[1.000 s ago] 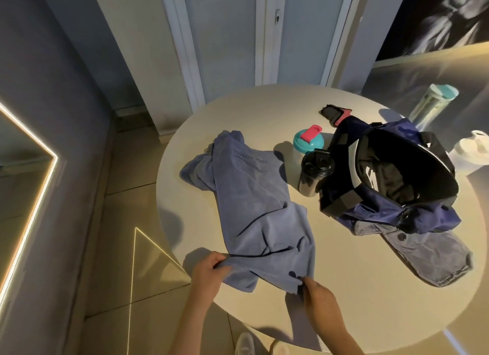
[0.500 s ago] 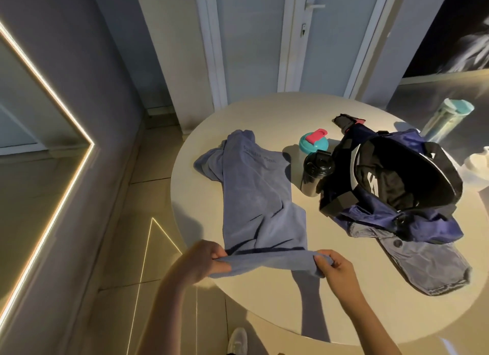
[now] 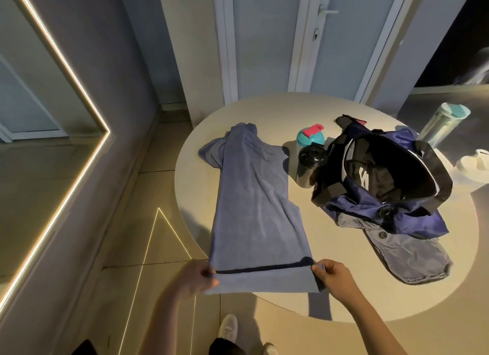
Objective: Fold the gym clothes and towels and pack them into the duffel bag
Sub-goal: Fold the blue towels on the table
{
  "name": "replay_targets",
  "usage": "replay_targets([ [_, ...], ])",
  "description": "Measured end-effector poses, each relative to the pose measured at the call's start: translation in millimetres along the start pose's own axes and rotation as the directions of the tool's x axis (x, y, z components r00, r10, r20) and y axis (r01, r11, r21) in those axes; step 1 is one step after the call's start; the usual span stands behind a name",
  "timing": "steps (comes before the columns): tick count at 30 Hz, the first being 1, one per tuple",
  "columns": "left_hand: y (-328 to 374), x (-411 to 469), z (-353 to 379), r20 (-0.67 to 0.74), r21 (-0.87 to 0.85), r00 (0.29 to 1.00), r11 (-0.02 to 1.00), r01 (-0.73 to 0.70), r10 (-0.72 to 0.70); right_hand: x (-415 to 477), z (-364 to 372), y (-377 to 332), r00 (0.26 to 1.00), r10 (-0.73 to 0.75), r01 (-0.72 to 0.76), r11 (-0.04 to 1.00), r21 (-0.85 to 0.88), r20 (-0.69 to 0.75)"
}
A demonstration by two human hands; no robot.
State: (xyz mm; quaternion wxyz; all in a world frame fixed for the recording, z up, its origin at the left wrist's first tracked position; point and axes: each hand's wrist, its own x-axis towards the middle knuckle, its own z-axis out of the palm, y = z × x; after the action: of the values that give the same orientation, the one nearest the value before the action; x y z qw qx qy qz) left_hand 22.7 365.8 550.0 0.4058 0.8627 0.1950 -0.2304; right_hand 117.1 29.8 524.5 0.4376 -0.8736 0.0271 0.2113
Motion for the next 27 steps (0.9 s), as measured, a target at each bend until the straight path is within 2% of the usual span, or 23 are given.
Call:
replay_targets([
  [2, 0, 0, -3, -0.088, -0.145, 0.996, 0.989, 0.004, -0.017, -1, -2, -2, 1.0, -0.014, 0.013, 0.999, 0.031, 0.009],
  [6, 7, 6, -16, -0.292, -0.263, 0.956, 0.963, -0.061, -0.019, 4, -1, -13, 0.999, -0.032, 0.036, 0.997, 0.075, -0.044],
  [14, 39, 54, -54, -0.441, -0.276, 0.897, 0.95, -0.144, 0.007, 49, 8, -61, 0.978, -0.027, 0.055, 0.99, 0.132, -0.205],
  [23, 60, 142, -92, -0.452, -0.238, 0.892, 0.961, -0.143, 0.021, 129, 9, -107, 0.95, 0.036, -0.006, 0.995, 0.097, -0.312],
  [27, 68, 169, -96, -0.407, -0.214, 0.913, 0.969, -0.125, 0.027, 146, 12, -99, 0.972, 0.145, -0.134, 0.988, 0.071, -0.183],
])
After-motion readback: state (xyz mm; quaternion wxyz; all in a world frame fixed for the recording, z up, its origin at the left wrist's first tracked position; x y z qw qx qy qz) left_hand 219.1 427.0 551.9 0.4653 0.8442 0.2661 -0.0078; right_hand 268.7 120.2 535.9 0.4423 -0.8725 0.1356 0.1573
